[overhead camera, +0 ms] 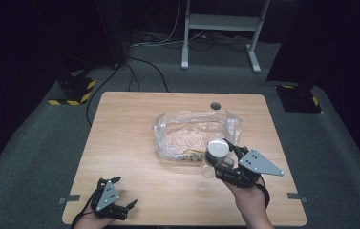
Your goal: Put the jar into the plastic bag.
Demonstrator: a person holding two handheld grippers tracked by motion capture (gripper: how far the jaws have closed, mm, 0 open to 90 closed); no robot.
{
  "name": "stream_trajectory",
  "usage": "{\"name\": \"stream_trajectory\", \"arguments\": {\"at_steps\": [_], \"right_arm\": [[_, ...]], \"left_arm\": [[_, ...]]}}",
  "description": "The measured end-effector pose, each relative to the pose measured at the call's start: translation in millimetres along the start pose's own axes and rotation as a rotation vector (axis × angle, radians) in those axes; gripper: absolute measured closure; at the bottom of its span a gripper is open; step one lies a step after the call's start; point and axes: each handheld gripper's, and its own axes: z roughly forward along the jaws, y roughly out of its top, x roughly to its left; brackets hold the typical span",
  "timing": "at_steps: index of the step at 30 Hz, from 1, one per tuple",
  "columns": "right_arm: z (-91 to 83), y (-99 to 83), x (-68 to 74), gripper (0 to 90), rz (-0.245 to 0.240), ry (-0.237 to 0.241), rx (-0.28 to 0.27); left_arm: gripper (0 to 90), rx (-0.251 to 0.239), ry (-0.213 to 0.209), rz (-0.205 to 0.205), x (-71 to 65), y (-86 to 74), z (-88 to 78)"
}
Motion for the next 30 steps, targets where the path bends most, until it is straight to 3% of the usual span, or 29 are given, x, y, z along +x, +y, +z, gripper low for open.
{"name": "stream_trajectory", "arguments": {"at_steps": [30], "right_arm": [[17.4, 16.5, -3.2, 33.0, -0.006, -0.043, -0.058]], "left_arm": [[1.3, -0.002, 0.004, -0.004, 0.4, -0.1, -0.2]]}}
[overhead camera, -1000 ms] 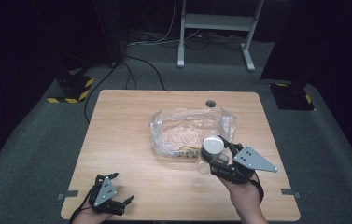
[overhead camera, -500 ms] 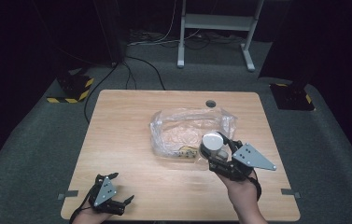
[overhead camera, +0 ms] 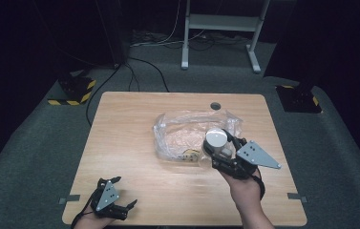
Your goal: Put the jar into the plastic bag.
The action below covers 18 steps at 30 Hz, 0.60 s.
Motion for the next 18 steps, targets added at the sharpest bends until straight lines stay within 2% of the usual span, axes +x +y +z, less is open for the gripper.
{"name": "stream_trajectory", "arguments": {"at_steps": [18], "right_arm": [[23.7, -0.7, -7.7, 33.0, 0.016, -0.042, -0.002]], "left_arm": [[1.3, 0.003, -0.003, -0.007, 0.3, -0.1, 0.0]]}}
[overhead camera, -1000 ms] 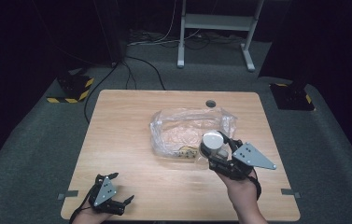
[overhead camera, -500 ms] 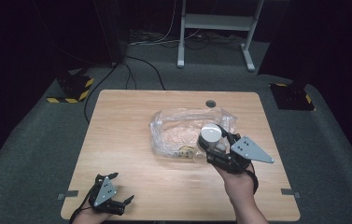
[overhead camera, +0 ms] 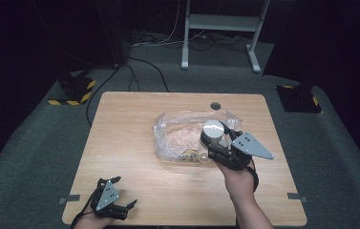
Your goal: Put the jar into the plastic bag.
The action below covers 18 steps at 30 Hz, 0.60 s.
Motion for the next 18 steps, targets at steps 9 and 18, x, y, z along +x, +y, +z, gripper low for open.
{"name": "stream_trajectory", "arguments": {"at_steps": [9, 18], "right_arm": [[16.7, -5.4, -3.7, 33.0, 0.007, -0.018, 0.007], [34.9, -8.5, -12.4, 33.0, 0.009, -0.051, -0.009]], "left_arm": [[1.3, -0.004, -0.004, -0.002, 0.5, -0.2, -0.4], [1.3, -0.009, -0.004, -0.001, 0.4, -0.4, -0.9]]}}
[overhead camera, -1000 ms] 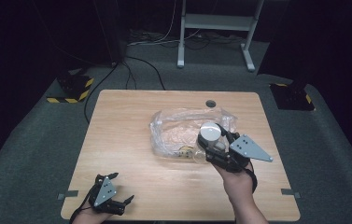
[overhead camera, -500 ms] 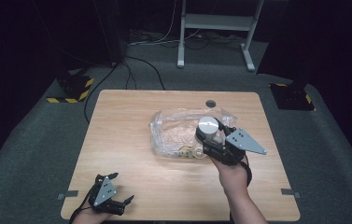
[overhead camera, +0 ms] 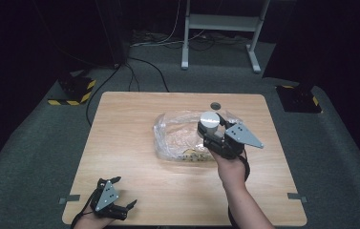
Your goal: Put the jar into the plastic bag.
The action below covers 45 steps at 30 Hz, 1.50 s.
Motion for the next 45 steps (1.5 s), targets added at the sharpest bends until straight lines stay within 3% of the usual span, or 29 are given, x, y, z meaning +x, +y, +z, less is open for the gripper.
{"name": "stream_trajectory", "arguments": {"at_steps": [27, 39, 45], "right_arm": [[42.6, -11.0, -14.8, 33.0, 0.025, -0.04, -0.005], [61.5, -31.0, -20.7, 33.0, 0.035, -0.048, -0.007], [66.7, -38.1, -19.0, 33.0, 0.015, -0.053, -0.016]], "left_arm": [[1.3, -0.011, -0.002, -0.009, 1.0, -0.5, -0.9], [1.3, -0.014, -0.004, -0.008, 0.9, -0.6, -1.1], [1.4, -0.014, -0.007, -0.01, 1.0, -0.6, -0.9]]}}
